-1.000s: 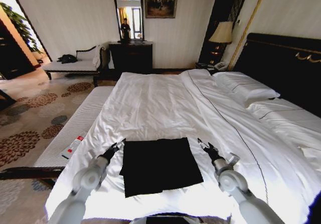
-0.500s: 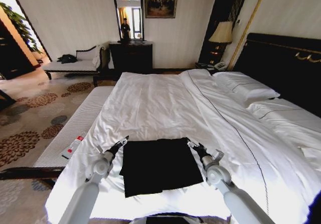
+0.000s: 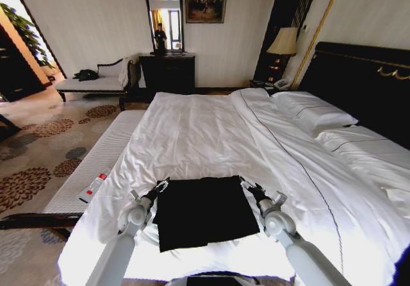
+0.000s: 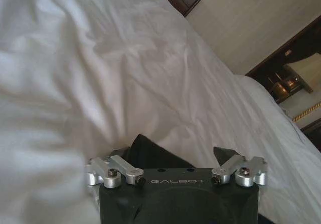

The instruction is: Fold the clothes on the bed.

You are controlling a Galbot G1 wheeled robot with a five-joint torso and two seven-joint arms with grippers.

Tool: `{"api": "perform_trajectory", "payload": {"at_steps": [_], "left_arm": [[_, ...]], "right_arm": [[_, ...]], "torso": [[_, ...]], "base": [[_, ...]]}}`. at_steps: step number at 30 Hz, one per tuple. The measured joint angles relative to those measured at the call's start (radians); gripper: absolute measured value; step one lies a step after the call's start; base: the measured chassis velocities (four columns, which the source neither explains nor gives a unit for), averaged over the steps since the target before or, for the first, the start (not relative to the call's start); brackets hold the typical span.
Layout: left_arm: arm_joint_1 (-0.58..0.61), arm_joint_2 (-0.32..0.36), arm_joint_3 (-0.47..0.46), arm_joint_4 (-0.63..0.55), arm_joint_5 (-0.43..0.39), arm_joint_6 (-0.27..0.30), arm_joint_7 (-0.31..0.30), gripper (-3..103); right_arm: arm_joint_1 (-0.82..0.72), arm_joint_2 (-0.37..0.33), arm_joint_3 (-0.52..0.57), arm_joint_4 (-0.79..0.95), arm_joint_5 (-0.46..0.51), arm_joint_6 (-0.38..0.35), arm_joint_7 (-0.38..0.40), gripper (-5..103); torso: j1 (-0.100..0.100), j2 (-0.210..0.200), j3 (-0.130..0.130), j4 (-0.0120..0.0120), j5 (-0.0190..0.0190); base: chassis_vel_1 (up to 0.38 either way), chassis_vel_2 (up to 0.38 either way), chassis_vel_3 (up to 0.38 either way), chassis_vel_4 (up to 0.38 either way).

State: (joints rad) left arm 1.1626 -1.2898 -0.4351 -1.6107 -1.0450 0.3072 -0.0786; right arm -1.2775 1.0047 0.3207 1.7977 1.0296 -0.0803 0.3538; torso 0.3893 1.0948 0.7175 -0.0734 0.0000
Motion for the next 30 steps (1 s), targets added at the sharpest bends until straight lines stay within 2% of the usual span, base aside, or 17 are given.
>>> {"api": "perform_trajectory", "payload": {"at_steps": [2, 4, 5, 6, 8, 11, 15, 17, 20, 21, 23, 30], "left_arm": [[-0.005, -0.005, 0.0, 0.004, 0.001, -0.001, 0.0, 90], [-0.013, -0.012, 0.001, 0.01, 0.003, -0.002, 0.0, 80], [-0.015, -0.01, 0.005, 0.013, 0.005, -0.002, 0.0, 64], [-0.015, -0.01, 0.005, 0.013, 0.005, -0.002, 0.0, 64], [-0.015, -0.005, 0.005, 0.012, 0.003, -0.003, 0.0, 53], [-0.014, 0.0, 0.004, 0.005, 0.0, -0.005, 0.0, 46], [0.002, 0.009, -0.005, -0.019, -0.01, -0.009, -0.003, 25], [0.008, 0.012, -0.007, -0.024, -0.011, -0.009, -0.003, 25], [0.018, 0.018, -0.012, -0.032, -0.011, -0.009, -0.004, 9], [0.018, 0.018, -0.012, -0.032, -0.011, -0.009, -0.004, 9], [0.021, 0.021, -0.015, -0.035, -0.012, -0.009, -0.004, 2], [0.015, 0.023, -0.025, -0.027, -0.021, -0.01, -0.02, 2]], "right_arm": [[0.002, 0.001, -0.001, -0.003, 0.0, 0.0, 0.0, 100], [0.01, 0.004, -0.005, -0.014, -0.001, 0.0, 0.001, 100], [0.017, 0.006, -0.007, -0.027, -0.002, 0.0, 0.004, 100], [0.017, 0.006, -0.007, -0.027, -0.002, 0.0, 0.004, 100], [0.019, 0.006, -0.007, -0.031, -0.002, 0.0, 0.004, 100], [0.022, 0.007, -0.007, -0.038, -0.004, 0.0, 0.004, 100], [0.038, 0.016, -0.009, -0.066, -0.01, 0.001, 0.004, 100], [0.044, 0.019, -0.011, -0.073, -0.01, 0.001, 0.004, 100], [0.067, 0.029, -0.015, -0.094, -0.007, 0.001, 0.003, 100], [0.067, 0.029, -0.015, -0.094, -0.007, 0.001, 0.003, 100], [0.084, 0.033, -0.02, -0.108, 0.0, 0.004, -0.008, 100], [0.137, 0.049, -0.037, -0.167, 0.059, 0.037, -0.114, 100]], "torso": [[0.0, 0.0, 0.0, -0.0001, 0.0], [0.0, 0.0, 0.0, -0.0001, 0.0], [0.0, 0.0, 0.0, 0.0, -0.0001], [0.0, 0.0, 0.0, 0.0, -0.0001], [0.0, 0.0, 0.0, 0.0, -0.0001], [0.0, 0.0, 0.0, -0.0001, -0.0001], [0.0, 0.0, 0.0, -0.0001, 0.0], [0.0, 0.0, 0.0, 0.0, 0.0], [0.0, 0.0, 0.0, 0.0, -0.0001], [0.0, 0.0, 0.0, 0.0, -0.0001], [0.0, 0.0, 0.0, 0.0, -0.0001], [0.0, 0.0, 0.0, 0.0, -0.0001]], "base": [[0.0, 0.0, 0.0, 0.0], [0.0, 0.0, 0.0, 0.0], [0.0, 0.0, 0.0, 0.0], [0.0, 0.0, 0.0, 0.0], [0.0, 0.0, 0.0, 0.0], [0.0, 0.0, 0.0, 0.0], [0.0, 0.0, 0.0, 0.0], [0.0, 0.0, 0.0, 0.0], [0.0, 0.0, 0.0, 0.0], [0.0, 0.0, 0.0, 0.0], [0.0, 0.0, 0.0, 0.0], [0.0, 0.0, 0.0, 0.0]]}}
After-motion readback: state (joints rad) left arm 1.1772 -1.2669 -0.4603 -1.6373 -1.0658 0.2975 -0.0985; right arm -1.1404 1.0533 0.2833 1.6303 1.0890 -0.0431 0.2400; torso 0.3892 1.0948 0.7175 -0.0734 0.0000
